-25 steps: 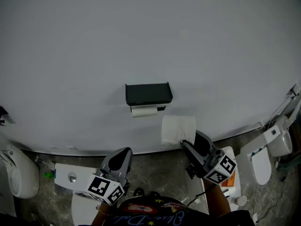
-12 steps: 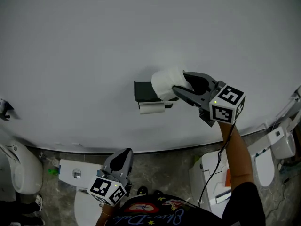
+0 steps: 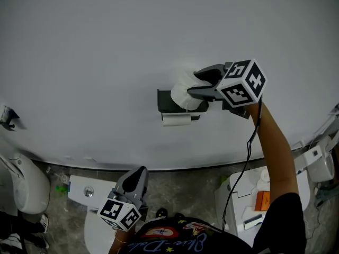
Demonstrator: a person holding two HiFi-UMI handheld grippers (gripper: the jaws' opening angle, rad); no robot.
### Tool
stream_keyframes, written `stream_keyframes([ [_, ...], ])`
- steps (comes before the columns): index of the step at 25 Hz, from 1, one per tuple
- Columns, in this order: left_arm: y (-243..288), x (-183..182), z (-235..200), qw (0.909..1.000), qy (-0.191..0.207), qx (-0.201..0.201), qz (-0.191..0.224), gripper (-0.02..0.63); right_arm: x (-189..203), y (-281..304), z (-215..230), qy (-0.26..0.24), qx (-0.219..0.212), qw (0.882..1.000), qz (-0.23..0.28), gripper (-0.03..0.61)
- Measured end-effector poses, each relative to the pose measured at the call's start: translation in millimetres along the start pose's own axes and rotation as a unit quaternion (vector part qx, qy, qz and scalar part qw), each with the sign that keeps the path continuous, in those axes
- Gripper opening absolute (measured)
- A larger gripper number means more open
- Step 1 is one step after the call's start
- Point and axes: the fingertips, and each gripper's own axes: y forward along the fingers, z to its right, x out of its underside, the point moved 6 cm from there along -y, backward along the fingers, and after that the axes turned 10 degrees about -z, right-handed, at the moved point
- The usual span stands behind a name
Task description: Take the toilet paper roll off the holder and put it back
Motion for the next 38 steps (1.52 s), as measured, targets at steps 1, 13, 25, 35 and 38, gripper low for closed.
stream_keyframes([
  [1,-0.6,0.1,-0.1,1.0000,0.000,-0.001,0.000,-0.002,-2.6,2.5,-0.5,-0.008,0.003,1.000,-0.005,0.207],
  [13,3.8,4.2,1.5,0.9999,-0.004,0.009,-0.013,-0.002,-6.2,-12.2,-30.4,-0.042,0.076,0.985,0.150,0.207],
  [25,29.2,-0.8,10.4,0.9987,0.021,0.035,-0.029,-0.002,101.5,-41.9,-114.3,0.200,0.084,0.899,0.382,0.032],
  [35,46.9,2.1,29.7,0.9966,0.039,0.060,-0.040,-0.002,178.7,-5.4,-175.1,0.314,0.103,0.886,0.326,0.017],
  [38,46.4,1.6,32.8,0.9969,0.040,0.059,-0.034,-0.002,184.6,-0.3,-193.5,0.304,0.114,0.896,0.302,0.015],
])
